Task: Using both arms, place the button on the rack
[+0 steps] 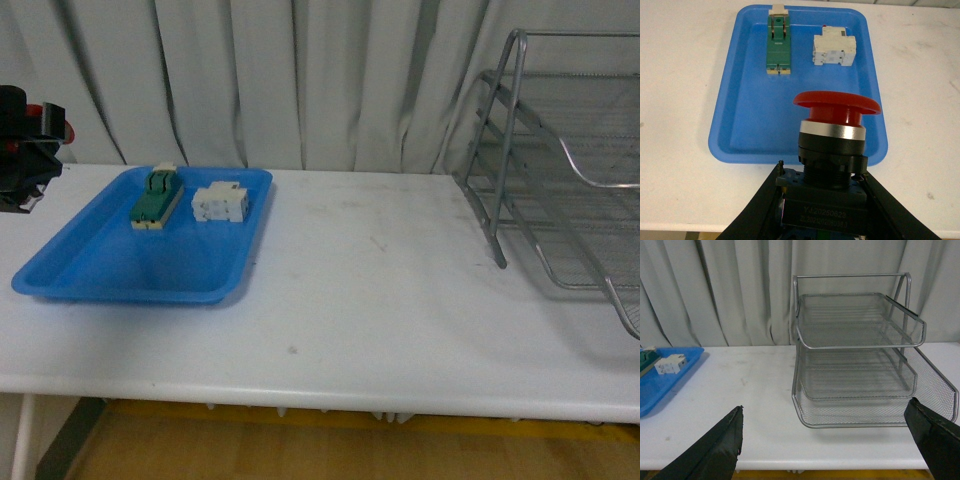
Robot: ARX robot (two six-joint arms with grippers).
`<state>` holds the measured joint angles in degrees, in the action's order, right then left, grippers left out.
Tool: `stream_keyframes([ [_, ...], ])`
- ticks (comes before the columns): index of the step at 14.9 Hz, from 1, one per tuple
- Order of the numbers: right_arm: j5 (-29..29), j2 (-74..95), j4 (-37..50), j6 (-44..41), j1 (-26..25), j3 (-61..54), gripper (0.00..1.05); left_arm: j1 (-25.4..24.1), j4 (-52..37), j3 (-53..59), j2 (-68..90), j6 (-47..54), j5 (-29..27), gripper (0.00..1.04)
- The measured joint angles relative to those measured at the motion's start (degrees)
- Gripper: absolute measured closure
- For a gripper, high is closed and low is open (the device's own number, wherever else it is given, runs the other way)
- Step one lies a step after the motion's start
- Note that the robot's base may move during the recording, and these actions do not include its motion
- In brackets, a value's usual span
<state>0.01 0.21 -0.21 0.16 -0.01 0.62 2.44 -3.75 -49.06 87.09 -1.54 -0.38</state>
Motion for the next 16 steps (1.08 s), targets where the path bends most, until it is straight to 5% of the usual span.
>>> stream_keyframes([
  [16,0.0,0.0,-0.04,0.0,0.0,0.0,0.06,-1.14,-1.44,3.89,-0.9,-0.72,-0.04,0.68],
])
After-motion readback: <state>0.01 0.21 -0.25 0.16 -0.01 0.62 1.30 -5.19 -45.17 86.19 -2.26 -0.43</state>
